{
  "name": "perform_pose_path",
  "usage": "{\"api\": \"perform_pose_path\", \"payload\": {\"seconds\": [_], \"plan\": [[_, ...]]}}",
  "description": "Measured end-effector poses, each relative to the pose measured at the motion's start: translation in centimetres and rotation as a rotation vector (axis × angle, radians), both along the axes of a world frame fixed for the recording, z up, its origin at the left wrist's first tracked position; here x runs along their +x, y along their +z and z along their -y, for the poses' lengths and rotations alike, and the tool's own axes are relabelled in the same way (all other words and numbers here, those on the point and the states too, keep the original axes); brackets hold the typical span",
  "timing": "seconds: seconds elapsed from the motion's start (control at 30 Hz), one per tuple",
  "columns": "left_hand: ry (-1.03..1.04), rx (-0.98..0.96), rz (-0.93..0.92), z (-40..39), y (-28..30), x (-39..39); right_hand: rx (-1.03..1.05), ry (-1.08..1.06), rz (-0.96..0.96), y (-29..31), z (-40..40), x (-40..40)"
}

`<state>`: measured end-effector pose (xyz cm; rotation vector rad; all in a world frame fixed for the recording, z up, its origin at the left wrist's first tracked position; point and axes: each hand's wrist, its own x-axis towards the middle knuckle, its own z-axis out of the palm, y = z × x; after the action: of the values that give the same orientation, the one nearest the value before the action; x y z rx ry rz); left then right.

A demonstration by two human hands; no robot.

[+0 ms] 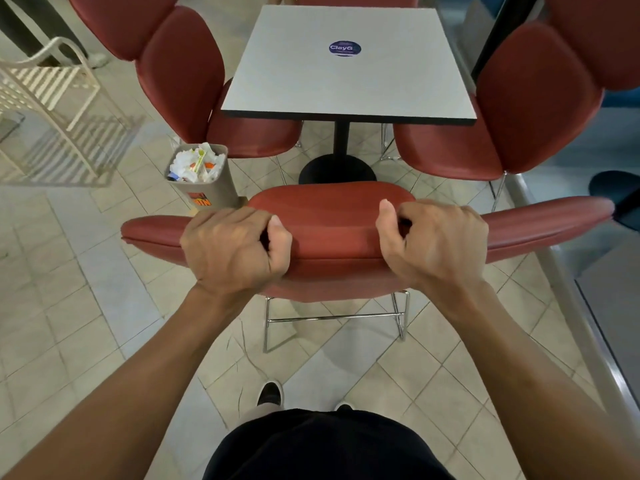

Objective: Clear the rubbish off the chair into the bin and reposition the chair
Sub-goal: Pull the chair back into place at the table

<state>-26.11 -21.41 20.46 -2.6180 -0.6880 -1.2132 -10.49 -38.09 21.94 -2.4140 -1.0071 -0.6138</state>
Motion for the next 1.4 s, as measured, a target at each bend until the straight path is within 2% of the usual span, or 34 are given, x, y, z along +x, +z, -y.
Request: {"api": "perform_pose_path", "payload": {"seconds": [0.2, 0.37, 0.47, 0.7, 1.0, 1.17, 1.4], "plan": [[-0.01, -0.018, -0.002, -1.2, 0.0, 0.7, -0.056, 0.001, -0.077, 0.3, -0.6, 0.6], [-0.036, -0.016, 0.027, -1.4, 0.0, 0.8, -0.283, -0.075, -0.22, 2.2, 0.7, 2.1], [-0.039, -0.021, 0.021, -1.7, 0.0, 0.9, -0.308, -0.083, -0.253, 2.2, 0.7, 2.0], [-0.017, -0.052, -0.027, -4.0, 0.2, 2.2, -0.176, -0.085, -0.236, 2.0, -0.9, 2.7], [0.012, -0.147, -0.164, -4.6, 0.8, 2.8, -0.003, -0.093, 0.004, -0.2, -1.8, 2.9], [0.038, -0.154, -0.118, -4.6, 0.7, 3.4, 0.008, -0.126, -0.018, -0.2, -2.4, 3.3], [-0.025, -0.097, -0.04, -5.7, 0.4, 4.7, 0.056, -0.141, -0.006, 0.0, -3.0, 4.4]]}}
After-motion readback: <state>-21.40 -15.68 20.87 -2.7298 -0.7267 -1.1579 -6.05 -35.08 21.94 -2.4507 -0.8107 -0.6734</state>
